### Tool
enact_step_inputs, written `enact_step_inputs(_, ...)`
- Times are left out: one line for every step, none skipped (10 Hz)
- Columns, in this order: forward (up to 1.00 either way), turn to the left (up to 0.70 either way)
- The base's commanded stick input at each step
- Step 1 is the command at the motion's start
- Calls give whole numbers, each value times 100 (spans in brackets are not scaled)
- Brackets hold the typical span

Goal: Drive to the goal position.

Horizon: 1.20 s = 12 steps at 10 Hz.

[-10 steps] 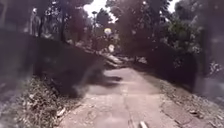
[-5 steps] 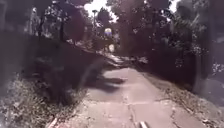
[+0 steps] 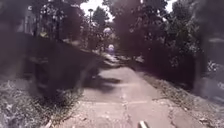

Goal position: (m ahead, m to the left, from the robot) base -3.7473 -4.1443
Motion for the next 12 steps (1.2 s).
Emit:
enact_step_inputs(0, -50)
enact_step_inputs(0, -50)
enact_step_inputs(0, -50)
enact_step_inputs(0, -50)
enact_step_inputs(0, -50)
enact_step_inputs(0, -50)
enact_step_inputs(0, -50)
enact_step_inputs(0, -50)
enact_step_inputs(0, -50)
enact_step_inputs(0, -50)
enact_step_inputs(0, -50)
enact_step_inputs(0, -50)
